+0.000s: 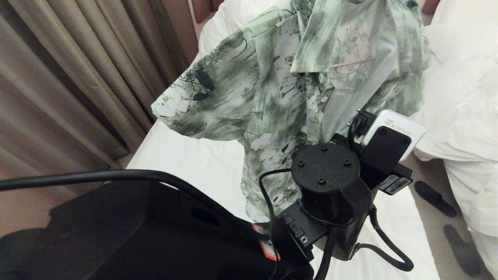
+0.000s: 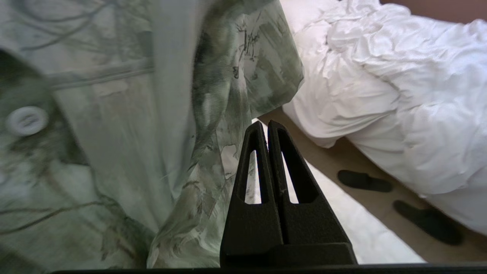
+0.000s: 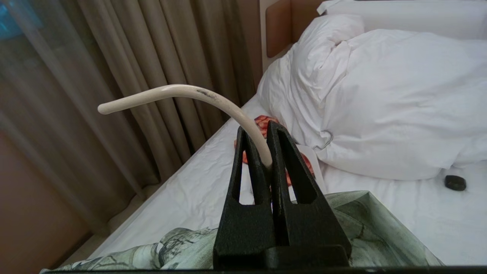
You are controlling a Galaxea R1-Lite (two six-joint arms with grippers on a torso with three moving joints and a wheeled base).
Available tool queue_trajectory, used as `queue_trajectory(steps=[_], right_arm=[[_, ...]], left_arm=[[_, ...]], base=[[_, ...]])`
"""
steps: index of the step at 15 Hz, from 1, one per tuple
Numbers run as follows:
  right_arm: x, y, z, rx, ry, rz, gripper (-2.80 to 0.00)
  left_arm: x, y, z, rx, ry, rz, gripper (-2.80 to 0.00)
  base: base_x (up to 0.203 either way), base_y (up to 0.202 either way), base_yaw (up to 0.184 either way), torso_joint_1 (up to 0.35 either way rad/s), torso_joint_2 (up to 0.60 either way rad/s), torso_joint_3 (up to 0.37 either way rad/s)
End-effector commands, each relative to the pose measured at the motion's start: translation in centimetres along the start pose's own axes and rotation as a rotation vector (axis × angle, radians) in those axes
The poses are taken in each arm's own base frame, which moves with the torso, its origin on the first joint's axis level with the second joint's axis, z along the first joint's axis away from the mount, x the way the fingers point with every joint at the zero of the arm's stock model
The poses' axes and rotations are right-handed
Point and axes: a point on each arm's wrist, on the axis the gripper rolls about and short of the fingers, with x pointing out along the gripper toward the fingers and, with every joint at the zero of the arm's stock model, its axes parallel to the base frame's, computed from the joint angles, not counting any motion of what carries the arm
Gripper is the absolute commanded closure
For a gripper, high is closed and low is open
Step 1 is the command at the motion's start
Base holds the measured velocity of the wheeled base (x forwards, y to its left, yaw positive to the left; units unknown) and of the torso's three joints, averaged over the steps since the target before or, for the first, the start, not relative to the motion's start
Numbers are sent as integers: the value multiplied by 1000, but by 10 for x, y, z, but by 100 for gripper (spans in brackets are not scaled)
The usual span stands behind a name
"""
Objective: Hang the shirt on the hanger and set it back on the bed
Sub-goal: Take the clothes hanger out of the clothes
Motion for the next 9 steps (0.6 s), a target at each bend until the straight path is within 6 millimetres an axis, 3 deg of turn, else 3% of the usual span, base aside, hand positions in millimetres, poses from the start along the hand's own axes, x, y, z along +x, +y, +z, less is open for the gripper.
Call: queue_trajectory(steps=[1, 3, 4, 9], right_arm=[[0, 1, 1, 0, -2, 2, 0], [-1, 0, 2, 2, -5, 1, 0], [-2, 0, 2, 3, -7, 1, 0], [-3, 0, 3, 2, -5, 1, 0]], left_arm=[[7, -2, -11, 49, 4, 14, 0], [11, 1, -10, 77, 1, 27, 0], [13, 2, -7, 81, -9, 34, -280], [15, 11, 1, 77, -29, 59, -280]], base=[[0, 0, 0, 0, 0, 0], [0, 0, 0, 0, 0, 0], [0, 0, 0, 0, 0, 0], [0, 0, 0, 0, 0, 0]])
